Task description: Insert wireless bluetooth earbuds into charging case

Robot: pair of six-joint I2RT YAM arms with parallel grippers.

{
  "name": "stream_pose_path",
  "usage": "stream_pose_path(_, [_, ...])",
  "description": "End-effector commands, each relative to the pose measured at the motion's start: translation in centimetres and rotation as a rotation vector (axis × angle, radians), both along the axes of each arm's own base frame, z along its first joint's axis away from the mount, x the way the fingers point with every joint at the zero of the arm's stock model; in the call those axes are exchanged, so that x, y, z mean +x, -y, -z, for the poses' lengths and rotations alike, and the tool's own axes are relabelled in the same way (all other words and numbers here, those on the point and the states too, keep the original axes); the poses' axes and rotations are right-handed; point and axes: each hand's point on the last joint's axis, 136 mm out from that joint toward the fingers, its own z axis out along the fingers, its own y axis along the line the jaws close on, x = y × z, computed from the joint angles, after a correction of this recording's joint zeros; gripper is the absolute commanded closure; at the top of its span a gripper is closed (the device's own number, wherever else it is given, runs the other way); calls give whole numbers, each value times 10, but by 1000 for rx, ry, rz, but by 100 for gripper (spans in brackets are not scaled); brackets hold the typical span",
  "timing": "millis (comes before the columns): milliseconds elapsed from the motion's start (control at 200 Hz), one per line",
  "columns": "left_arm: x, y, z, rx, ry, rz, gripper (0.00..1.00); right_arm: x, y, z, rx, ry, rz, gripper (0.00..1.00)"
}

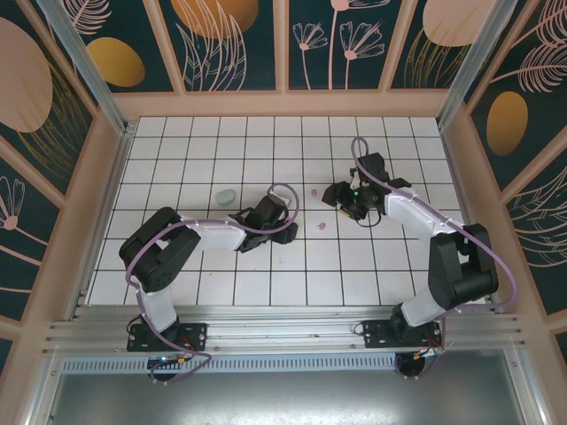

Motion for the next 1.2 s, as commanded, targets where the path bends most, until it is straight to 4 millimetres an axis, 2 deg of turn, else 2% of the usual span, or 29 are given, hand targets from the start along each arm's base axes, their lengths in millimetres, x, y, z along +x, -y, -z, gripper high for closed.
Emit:
stream_pose_path(0, [-10,-3,17,23,-20,40,42,3,-2,-20,38,69,-26,40])
stream_pose_path(285, [-17,0,-3,19,92,178,56,5,-11,-45,116,97,-49,39])
stream_pose_path(425, [-21,8,-28,-15,178,284,63,0,-19,-53,170,96,-80,39])
stream_pose_path(465, [-22,8,-28,-9,195,303,64,-2,-22,-54,194,90,-94,39])
stream_pose_path(475, [-21,9,-37,-19,216,305,65,-3,-23,-55,203,88,-99,39])
stream_pose_path(821, [-34,26,-97,-119,397,481,66,-28,-52,-63,375,45,-236,39])
stream_pose_path(1011, [-46,40,-133,-202,430,576,66,-38,-70,-70,357,66,-318,38])
stream_pose_path(1196, [-52,48,-159,-265,442,612,66,-43,-84,-74,361,72,-362,38])
